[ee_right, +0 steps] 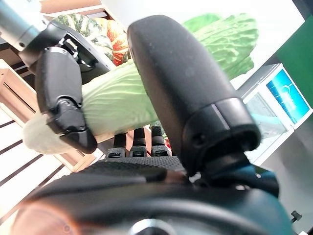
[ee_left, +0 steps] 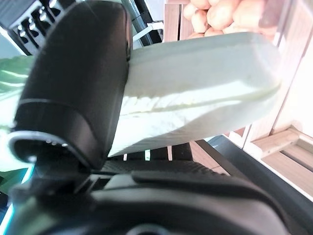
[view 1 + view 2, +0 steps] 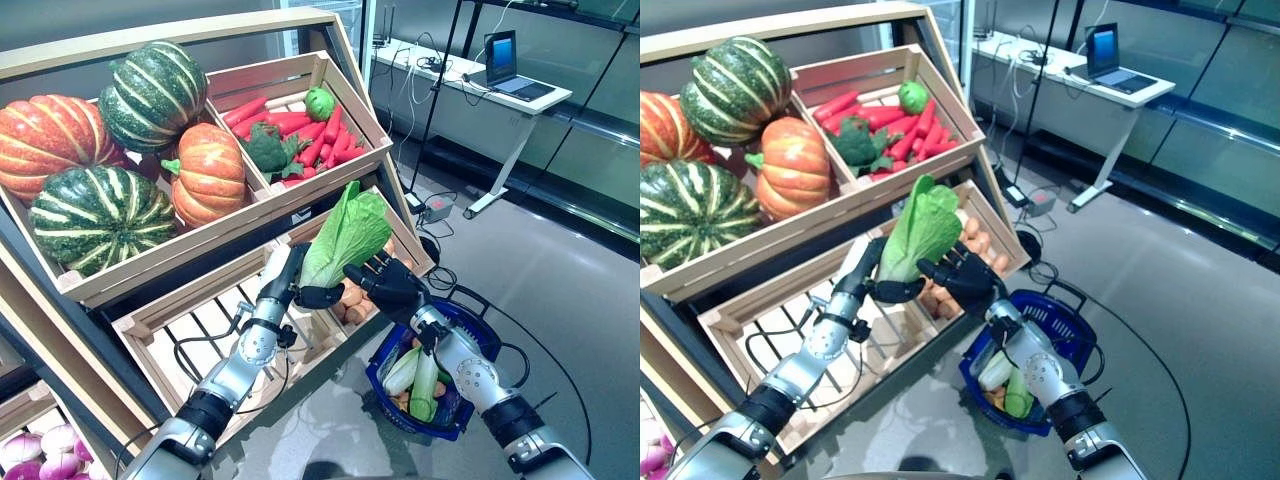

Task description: Put vegetables into the basket

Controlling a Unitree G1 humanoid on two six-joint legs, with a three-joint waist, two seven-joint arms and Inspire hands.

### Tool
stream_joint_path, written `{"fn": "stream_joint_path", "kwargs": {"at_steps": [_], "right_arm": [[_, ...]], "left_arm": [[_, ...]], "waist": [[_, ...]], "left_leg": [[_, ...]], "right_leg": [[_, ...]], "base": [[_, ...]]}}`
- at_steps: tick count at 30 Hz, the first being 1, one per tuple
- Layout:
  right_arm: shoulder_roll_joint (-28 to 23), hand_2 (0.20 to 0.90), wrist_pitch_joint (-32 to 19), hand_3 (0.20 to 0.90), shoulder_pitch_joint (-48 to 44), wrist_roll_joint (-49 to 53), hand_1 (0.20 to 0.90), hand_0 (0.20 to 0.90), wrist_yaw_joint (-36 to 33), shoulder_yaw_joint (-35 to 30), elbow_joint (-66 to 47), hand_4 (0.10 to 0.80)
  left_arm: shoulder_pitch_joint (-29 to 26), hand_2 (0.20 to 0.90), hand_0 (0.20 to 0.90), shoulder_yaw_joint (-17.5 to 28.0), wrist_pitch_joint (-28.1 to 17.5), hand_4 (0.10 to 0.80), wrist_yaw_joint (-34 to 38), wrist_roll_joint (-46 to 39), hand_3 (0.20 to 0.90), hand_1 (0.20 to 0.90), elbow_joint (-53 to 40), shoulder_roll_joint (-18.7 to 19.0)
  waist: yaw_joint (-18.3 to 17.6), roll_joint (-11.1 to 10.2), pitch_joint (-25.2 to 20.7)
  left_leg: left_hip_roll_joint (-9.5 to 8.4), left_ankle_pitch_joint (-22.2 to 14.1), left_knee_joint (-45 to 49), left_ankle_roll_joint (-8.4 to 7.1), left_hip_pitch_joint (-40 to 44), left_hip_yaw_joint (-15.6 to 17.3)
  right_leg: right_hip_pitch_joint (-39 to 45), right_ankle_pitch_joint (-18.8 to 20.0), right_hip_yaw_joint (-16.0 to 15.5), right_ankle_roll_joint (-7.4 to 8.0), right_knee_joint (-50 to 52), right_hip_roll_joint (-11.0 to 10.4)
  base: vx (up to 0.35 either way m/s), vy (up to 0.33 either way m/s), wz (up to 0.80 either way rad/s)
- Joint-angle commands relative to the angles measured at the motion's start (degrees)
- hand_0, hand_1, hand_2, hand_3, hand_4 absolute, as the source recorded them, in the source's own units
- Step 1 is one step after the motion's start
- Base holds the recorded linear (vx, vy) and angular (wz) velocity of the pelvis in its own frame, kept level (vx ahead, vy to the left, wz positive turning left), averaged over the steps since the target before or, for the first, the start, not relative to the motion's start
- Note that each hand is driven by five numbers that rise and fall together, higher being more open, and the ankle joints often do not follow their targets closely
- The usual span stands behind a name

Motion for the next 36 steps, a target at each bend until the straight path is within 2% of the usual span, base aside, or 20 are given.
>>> {"fn": "stream_joint_path", "kwargs": {"at_steps": [1,6,8,13,15,17,21,29,36], "right_arm": [[6.6,0.9,-6.2,0.9,-14.2,8.4,0.9,0.9,4.7,-5.9,-10.3,0.8],[6.9,0.9,-6.2,0.9,-14.2,8.5,0.9,0.9,4.8,-5.8,-9.5,0.8],[7.3,0.9,-7.5,0.9,-14.4,9.1,0.9,0.9,5.3,-5.5,-8.9,0.8],[7.5,0.9,-7.9,0.9,-15.2,8.6,0.9,0.9,5.0,-5.2,-9.6,0.8],[7.2,0.9,-9.7,0.9,-15.7,5.1,0.9,0.9,4.0,-4.8,-9.9,0.8],[6.4,0.9,-14.8,0.9,-16.9,1.8,0.9,0.9,5.1,-4.3,-9.7,0.8],[5.5,0.9,-17.7,0.9,-18.2,0.1,0.9,0.9,7.3,-4.1,-11.8,0.8],[4.0,0.9,-17.4,0.9,-18.7,0.7,0.9,0.9,9.2,-3.1,-11.7,0.8],[6.1,0.9,-19.5,0.9,-19.1,4.1,0.9,0.9,11.4,-3.6,-13.7,0.8]], "left_arm": [[-5.0,0.3,0.3,-5.2,-7.0,0.4,-1.0,3.4,0.3,0.3,1.8,1.9],[-5.5,0.3,0.3,-6.6,-9.1,0.4,-1.7,6.3,0.3,0.3,-0.6,2.3],[-5.8,0.3,0.3,-8.8,-9.1,0.4,-1.7,8.0,0.3,0.3,-2.6,2.5],[-6.0,0.3,0.3,-10.7,-9.5,0.4,-2.4,7.6,0.3,0.3,-4.2,2.6],[-6.1,0.3,0.3,-11.7,-9.1,0.4,-3.2,6.8,0.3,0.3,-6.5,2.6],[-6.3,0.3,0.3,-12.9,-8.3,0.4,-4.1,5.5,0.3,0.3,-8.5,2.6],[-6.1,0.3,0.3,-13.8,-8.2,0.4,-5.6,2.9,0.3,0.3,-9.5,2.2],[-5.8,0.3,0.3,-14.4,-8.5,0.4,-8.3,-0.4,0.3,0.3,-11.9,2.5],[-5.0,0.3,0.3,-15.4,-6.6,0.4,-12.8,-5.7,0.3,0.3,-11.0,1.4]], "waist": [[-0.8,-0.6,-4.3],[-0.9,-0.6,-4.4],[-0.8,-0.6,-4.3],[-0.9,-0.7,-4.1],[-0.8,-0.7,-3.9],[-0.7,-0.7,-3.8],[-0.4,-0.7,-3.8],[0.0,-0.7,-3.8],[0.1,-0.4,-3.7]], "left_leg": [[0.67,-0.5,-0.1,0.25,-4.2,-1.3],[0.75,-0.5,-0.1,0.27,-4.3,-1.3],[0.83,-0.6,-0.1,0.22,-4.5,-1.3],[0.87,-0.6,-0.1,0.14,-4.7,-1.3],[0.89,-0.6,-0.1,0.18,-4.7,-1.3],[0.83,-0.7,-0.1,0.25,-4.8,-1.6],[0.87,-0.8,-0.1,0.2,-5.0,-1.8],[0.77,-0.8,-0.1,0.32,-5.3,-2.2],[0.66,-0.9,-0.1,0.43,-5.6,-2.6]], "right_leg": [[0.8,-1.7,1.2,1.55,0.8,-3.4],[0.7,-1.6,1.3,1.59,0.7,-3.4],[0.6,-1.6,1.3,1.73,0.7,-3.5],[0.4,-1.7,1.4,1.78,0.7,-3.6],[0.4,-1.7,1.5,1.76,0.7,-3.6],[0.4,-1.7,1.6,1.82,0.7,-3.6],[0.4,-1.9,1.6,1.84,0.7,-3.6],[0.4,-1.9,1.5,1.85,0.6,-3.7],[0.2,-1.9,1.7,1.98,0.7,-3.9]], "base": [[0.0,0.0,0.0],[0.0,0.0,0.0],[-0.034,-0.002,0.0],[0.0,0.0,0.0],[0.0,0.0,0.0],[-0.003,-0.002,0.02],[-0.001,-0.005,0.07],[0.0,-0.003,0.03],[0.0,0.0,0.0]]}}
